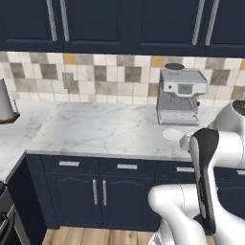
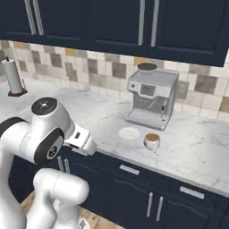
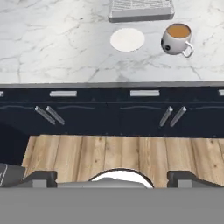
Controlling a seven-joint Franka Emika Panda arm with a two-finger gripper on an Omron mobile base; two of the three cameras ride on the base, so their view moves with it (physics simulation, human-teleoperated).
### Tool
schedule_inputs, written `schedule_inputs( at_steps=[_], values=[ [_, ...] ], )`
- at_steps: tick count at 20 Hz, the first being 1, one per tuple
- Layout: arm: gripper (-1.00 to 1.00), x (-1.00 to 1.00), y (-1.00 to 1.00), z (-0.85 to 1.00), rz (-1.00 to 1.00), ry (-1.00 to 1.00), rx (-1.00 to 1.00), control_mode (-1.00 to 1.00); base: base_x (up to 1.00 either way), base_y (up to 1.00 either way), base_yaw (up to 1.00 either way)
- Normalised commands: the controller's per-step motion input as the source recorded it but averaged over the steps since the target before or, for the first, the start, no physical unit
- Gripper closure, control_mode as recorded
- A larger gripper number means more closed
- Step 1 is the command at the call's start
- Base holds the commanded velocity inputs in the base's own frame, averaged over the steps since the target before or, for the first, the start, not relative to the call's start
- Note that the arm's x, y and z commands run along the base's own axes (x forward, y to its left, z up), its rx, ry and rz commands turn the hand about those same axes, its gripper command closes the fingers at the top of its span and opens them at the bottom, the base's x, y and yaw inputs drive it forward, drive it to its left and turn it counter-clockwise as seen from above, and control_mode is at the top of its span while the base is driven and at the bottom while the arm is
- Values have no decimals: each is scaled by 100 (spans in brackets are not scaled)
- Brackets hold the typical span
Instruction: Take a sugar cube from the saucer and place it inside the coffee. Then, grab milk from the fridge and place it next to the coffee on the counter to sweeten the coffee.
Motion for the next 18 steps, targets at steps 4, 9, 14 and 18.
schedule_inputs(
  at_steps=[4, 9, 14, 18],
  values=[
    [-100, 0, 0, 0, 0, 0, 0, 100, -35, 1, 99],
    [-100, 0, 0, 0, 0, 0, 0, 100, -6, 0, 100],
    [-100, 0, 0, 0, 0, 0, 0, 100, -1, 0, 100],
    [-100, 0, 0, 0, 0, 0, 0, 100, -1, 0, 100]
  ],
)
